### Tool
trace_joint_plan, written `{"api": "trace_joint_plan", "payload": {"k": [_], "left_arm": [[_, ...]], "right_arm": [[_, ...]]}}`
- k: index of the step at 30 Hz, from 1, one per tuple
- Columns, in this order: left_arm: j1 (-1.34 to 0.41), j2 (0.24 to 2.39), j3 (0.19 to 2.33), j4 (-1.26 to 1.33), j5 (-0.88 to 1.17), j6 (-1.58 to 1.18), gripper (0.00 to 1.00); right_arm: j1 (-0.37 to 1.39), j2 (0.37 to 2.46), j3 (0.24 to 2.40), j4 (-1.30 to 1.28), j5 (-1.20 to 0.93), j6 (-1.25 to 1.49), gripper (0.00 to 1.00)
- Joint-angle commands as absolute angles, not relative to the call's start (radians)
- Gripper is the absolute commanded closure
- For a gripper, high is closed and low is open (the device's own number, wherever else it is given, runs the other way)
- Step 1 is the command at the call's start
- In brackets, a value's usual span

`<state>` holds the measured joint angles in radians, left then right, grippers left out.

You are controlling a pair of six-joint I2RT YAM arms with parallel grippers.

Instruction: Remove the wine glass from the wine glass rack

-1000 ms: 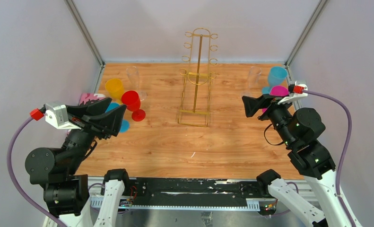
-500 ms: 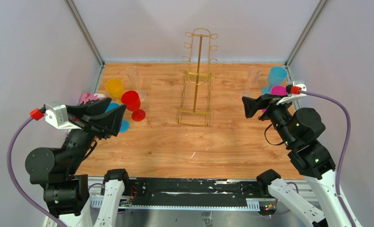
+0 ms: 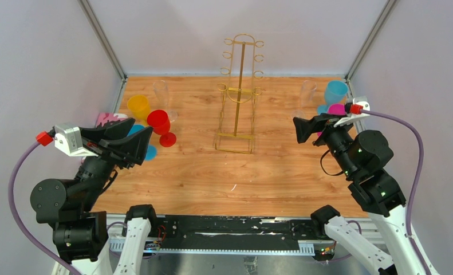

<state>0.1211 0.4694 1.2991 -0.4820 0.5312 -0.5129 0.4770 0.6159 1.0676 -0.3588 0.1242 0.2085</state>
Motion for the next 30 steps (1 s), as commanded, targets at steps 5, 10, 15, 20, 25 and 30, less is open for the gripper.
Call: {"api": "trace_joint_plan", "payload": {"k": [5, 10, 15, 20, 25, 30], "left_arm": [[0.124, 0.48, 1.295, -0.465, 0.534, -0.52, 0.33], [0.124, 0.48, 1.293, -0.464, 0.534, -0.52, 0.32], [0.124, 0.479, 1.289, -0.465, 0.534, -0.521, 0.32], [0.124, 0.476, 1.287, -0.463, 0.532, -0.521, 0.33], [0.124, 0.474, 1.284, -0.464, 0.533, -0.522, 0.32], [0.124, 0.473, 1.284, -0.463, 0.532, -0.523, 0.32]], "right_arm": [[0.465, 0.618, 1.059, -0.337, 0.132, 0.19, 0.01], [0.464, 0.617, 1.056, -0.337, 0.134, 0.189, 0.01], [0.465, 0.616, 1.054, -0.337, 0.134, 0.189, 0.0], [0.464, 0.614, 1.051, -0.337, 0.136, 0.189, 0.01], [0.465, 0.609, 1.049, -0.337, 0.138, 0.189, 0.0], [0.465, 0.608, 1.048, -0.339, 0.138, 0.189, 0.01]]}}
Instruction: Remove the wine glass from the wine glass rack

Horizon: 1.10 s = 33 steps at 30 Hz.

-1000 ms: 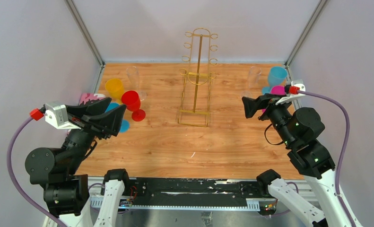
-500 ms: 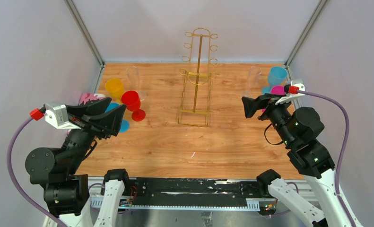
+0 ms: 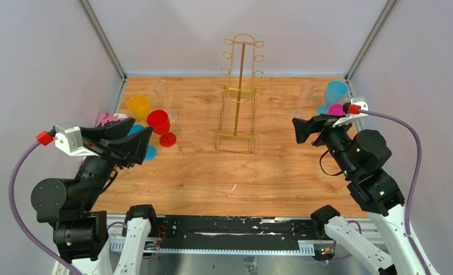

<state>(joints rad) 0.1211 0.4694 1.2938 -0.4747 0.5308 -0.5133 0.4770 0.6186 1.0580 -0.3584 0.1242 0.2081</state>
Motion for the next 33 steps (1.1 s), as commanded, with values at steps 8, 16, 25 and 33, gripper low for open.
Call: {"api": "trace_joint_plan", "payload": {"k": [8, 16, 25, 33], "left_arm": [[0.124, 0.47, 1.28, -0.464, 0.533, -0.525, 0.32], [0.124, 0.471, 1.277, -0.465, 0.531, -0.524, 0.32], [0.124, 0.47, 1.276, -0.464, 0.529, -0.525, 0.32], [0.124, 0.471, 1.276, -0.464, 0.529, -0.529, 0.32]], "right_arm": [[0.465, 0.606, 1.046, -0.341, 0.14, 0.187, 0.01], [0.464, 0.606, 1.045, -0.341, 0.141, 0.188, 0.01], [0.464, 0.606, 1.045, -0.339, 0.153, 0.189, 0.0], [0.465, 0.601, 1.049, -0.338, 0.223, 0.243, 0.0]]}}
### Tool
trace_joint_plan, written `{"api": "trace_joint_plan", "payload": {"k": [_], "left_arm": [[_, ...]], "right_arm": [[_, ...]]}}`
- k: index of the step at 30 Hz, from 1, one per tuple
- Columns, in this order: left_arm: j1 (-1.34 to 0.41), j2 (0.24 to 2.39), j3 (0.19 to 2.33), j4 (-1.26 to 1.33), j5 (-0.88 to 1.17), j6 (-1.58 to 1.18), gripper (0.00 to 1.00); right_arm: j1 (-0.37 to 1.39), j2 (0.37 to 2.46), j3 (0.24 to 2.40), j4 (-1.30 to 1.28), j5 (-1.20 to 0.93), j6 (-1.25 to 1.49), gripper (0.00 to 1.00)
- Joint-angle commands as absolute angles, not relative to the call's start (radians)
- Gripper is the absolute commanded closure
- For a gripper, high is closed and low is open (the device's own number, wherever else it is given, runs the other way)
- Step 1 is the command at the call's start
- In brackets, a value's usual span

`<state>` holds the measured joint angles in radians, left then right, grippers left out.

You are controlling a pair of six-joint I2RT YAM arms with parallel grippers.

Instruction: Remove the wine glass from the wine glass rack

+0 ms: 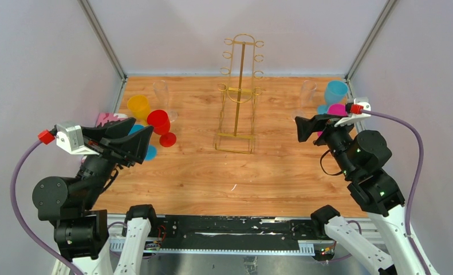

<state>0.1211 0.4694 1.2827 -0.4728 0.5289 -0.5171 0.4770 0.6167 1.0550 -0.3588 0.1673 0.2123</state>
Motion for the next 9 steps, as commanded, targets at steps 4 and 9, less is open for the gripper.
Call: {"api": "trace_joint_plan", "payload": {"k": [4, 9], "left_arm": [[0.124, 0.472, 1.277, -0.464, 0.527, -0.528, 0.32], [0.124, 0.474, 1.276, -0.462, 0.526, -0.531, 0.32]], "right_arm": [[0.465, 0.617, 1.072, -0.356, 0.25, 0.272, 0.01], [0.465, 0.633, 1.08, -0.365, 0.235, 0.255, 0.0]]}}
